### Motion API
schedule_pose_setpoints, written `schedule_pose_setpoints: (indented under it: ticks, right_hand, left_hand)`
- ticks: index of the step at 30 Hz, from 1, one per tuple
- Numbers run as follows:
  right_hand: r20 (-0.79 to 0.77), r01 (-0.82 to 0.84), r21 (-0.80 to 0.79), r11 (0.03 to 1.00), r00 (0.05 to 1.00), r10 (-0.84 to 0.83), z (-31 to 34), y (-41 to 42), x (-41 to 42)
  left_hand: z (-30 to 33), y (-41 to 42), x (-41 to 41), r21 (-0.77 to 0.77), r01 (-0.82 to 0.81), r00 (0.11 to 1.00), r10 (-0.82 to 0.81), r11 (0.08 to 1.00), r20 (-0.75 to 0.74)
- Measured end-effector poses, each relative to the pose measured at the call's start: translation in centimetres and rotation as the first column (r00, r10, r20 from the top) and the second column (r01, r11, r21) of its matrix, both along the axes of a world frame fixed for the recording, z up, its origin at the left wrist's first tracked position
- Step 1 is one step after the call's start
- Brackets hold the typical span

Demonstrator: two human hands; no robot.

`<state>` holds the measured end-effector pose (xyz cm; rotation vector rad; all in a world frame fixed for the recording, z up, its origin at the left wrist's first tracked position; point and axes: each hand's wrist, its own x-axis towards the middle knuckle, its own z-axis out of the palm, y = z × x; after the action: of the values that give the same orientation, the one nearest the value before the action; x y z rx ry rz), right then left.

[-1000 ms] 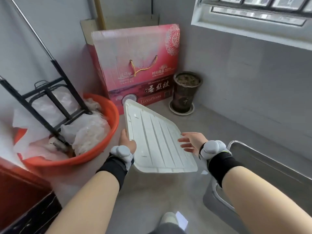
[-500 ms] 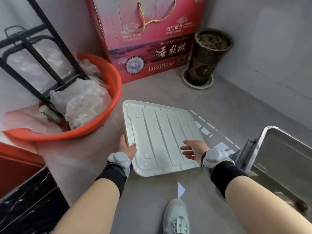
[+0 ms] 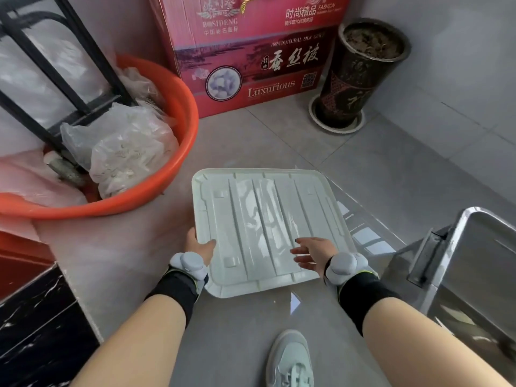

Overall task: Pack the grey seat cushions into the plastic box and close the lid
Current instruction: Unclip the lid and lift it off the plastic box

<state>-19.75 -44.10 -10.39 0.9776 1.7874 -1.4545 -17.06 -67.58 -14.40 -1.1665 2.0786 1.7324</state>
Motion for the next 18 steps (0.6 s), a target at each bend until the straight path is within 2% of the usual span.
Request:
schedule_pose_setpoints:
  ticks: [13, 18]
  right_hand:
    - [0.049, -0.043, -0.014, 0.999, 0.998, 0.044, -3.3, 0.0, 1.1]
    - [0.058, -0.045, -0.010, 0.999, 0.997, 0.046, -4.0, 0.2, 0.8]
  left_hand:
    - [-3.4, -0.2, -0.1, 0.052, -0.108, 0.989, 0.102, 0.993, 0.108]
    - [-4.3, -0.1, 0.3, 0.084, -0.106, 0.986, 0.094, 0.991, 0.135]
